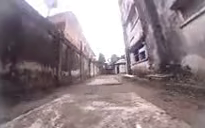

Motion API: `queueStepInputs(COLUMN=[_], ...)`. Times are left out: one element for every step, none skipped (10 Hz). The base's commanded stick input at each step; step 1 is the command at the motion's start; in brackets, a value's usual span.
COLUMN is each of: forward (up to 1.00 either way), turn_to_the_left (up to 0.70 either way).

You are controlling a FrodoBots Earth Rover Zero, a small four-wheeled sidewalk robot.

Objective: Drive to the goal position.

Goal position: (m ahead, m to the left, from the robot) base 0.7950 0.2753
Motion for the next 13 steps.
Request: queueStepInputs(forward=[0.70,0.70,0.70,0.70,0.70,0.70,0.70,0.70,0.70,0.70,0.70,0.70,0.70], turn_to_the_left=[0.00,0.00,0.00,0.00,0.00,0.00,0.00,0.00,0.00,0.00,0.00,-0.06,-0.28])
